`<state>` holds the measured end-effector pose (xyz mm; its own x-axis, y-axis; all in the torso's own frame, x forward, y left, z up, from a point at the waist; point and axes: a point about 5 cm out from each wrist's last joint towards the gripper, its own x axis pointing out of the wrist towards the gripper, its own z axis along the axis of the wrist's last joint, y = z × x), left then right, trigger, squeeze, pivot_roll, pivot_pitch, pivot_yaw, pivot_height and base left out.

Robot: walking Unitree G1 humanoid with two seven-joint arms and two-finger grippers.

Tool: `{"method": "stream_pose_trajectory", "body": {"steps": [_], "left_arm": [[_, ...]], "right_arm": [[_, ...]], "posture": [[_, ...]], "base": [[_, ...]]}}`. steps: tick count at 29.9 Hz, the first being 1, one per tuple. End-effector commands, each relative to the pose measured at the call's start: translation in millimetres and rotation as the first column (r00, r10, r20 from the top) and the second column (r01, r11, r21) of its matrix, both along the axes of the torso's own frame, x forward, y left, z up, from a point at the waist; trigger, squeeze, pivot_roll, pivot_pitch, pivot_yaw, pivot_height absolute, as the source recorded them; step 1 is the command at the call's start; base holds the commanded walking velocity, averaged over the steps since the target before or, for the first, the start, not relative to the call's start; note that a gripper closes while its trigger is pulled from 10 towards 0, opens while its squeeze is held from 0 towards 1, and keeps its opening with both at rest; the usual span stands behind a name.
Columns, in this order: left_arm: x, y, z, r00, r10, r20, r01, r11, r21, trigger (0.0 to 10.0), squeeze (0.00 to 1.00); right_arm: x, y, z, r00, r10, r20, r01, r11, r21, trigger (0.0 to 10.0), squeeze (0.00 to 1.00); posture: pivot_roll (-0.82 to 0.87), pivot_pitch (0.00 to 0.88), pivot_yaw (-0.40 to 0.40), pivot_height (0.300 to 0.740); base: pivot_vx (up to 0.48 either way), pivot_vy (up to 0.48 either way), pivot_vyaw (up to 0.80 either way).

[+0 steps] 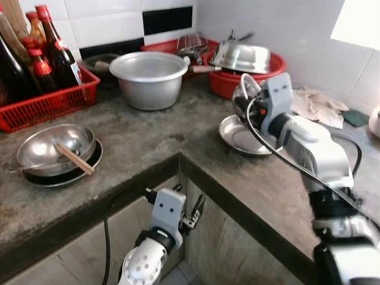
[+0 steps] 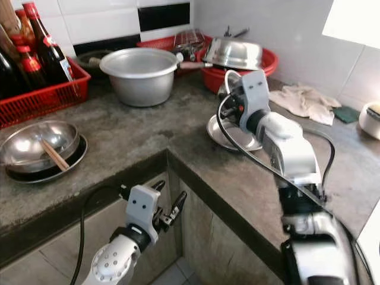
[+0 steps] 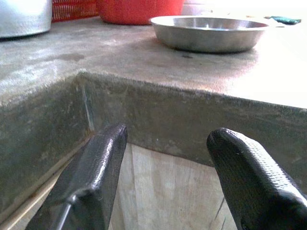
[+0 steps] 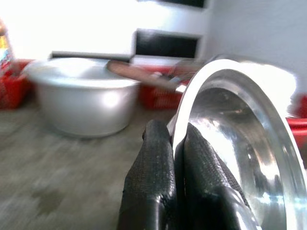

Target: Kitchen organization

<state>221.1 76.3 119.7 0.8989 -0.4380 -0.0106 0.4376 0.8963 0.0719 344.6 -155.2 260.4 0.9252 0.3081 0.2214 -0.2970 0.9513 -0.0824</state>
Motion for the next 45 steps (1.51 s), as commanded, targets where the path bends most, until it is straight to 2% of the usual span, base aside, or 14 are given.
{"method": "stream_pose_trajectory", "body": {"steps": [1,3,4,5,8,14,18,25,33,36,45], "left_arm": [[1.5,-0.4,-1.1,1.000,0.002,-0.004,-0.002,1.000,0.002,10.0,0.00],[3.0,0.5,-0.4,1.000,0.002,-0.001,-0.002,1.000,0.002,10.0,0.00],[3.0,0.5,-0.4,1.000,0.002,-0.001,-0.002,1.000,0.002,10.0,0.00],[4.2,1.1,0.1,1.000,0.002,0.001,-0.002,1.000,-0.001,10.0,0.00],[5.7,1.3,0.7,1.000,-0.008,0.007,0.008,1.000,0.004,10.0,0.00],[10.4,3.7,1.9,1.000,0.011,0.020,-0.011,1.000,0.020,10.0,0.00],[11.8,3.3,5.2,0.998,-0.002,0.059,-0.001,0.999,0.049,10.0,0.00],[14.5,5.1,4.5,0.998,0.016,0.053,-0.018,0.999,0.043,10.0,0.00],[17.6,7.9,5.4,0.998,0.032,0.050,-0.033,0.999,0.031,10.0,0.00],[16.7,8.5,5.6,0.998,0.022,0.067,-0.025,0.998,0.055,10.0,0.00],[16.1,10.0,3.5,0.997,0.022,0.069,-0.028,0.997,0.075,10.0,0.00]], "right_arm": [[-6.7,-5.8,15.1,0.994,-0.062,0.091,0.060,0.998,0.022,0.0,0.00],[-18.8,-4.1,12.8,0.983,-0.127,0.129,0.124,0.992,0.032,0.0,0.00],[-18.8,-4.1,12.8,0.983,-0.127,0.129,0.124,0.992,0.032,0.0,0.00],[-30.9,-3.1,9.8,0.969,-0.185,0.161,0.183,0.983,0.025,0.0,0.00],[-43.2,-5.7,5.1,0.948,-0.259,0.185,0.259,0.966,0.028,0.0,0.00],[-51.3,-12.3,-4.3,0.919,-0.352,0.175,0.356,0.935,0.010,0.0,0.00],[-57.8,-8.3,-9.8,0.913,-0.376,0.160,0.380,0.925,0.009,0.0,0.00],[-61.3,-3.2,-12.9,0.909,-0.389,0.152,0.394,0.919,0.000,0.0,0.00],[-62.3,-5.4,-15.5,0.898,-0.415,0.147,0.424,0.905,-0.036,0.0,0.00],[-62.8,-4.9,-15.8,0.899,-0.415,0.143,0.424,0.905,-0.039,0.0,0.00],[-61.4,-3.4,-16.1,0.897,-0.421,0.136,0.430,0.902,-0.044,0.0,0.00]], "posture": [[0.11,0.000,-0.048,0.740],[0.10,0.000,-0.039,0.740],[0.10,0.000,-0.039,0.740],[0.10,0.000,-0.034,0.740],[0.10,0.000,-0.032,0.740],[0.09,0.000,-0.026,0.740],[0.09,0.000,-0.021,0.740],[0.09,0.002,-0.018,0.740],[0.09,0.004,-0.016,0.740],[0.09,0.006,-0.016,0.740],[0.09,0.007,-0.016,0.740]], "base": [[0.000,0.000,0.00],[0.000,0.000,-0.22],[0.000,0.000,-0.44],[0.000,0.480,-0.78],[0.000,0.480,-0.78],[0.000,0.160,-0.78],[0.000,-0.105,-0.79],[0.219,-0.405,-0.79],[0.000,0.000,-0.79],[0.000,0.000,-0.79],[0.000,-0.416,-0.80]]}}
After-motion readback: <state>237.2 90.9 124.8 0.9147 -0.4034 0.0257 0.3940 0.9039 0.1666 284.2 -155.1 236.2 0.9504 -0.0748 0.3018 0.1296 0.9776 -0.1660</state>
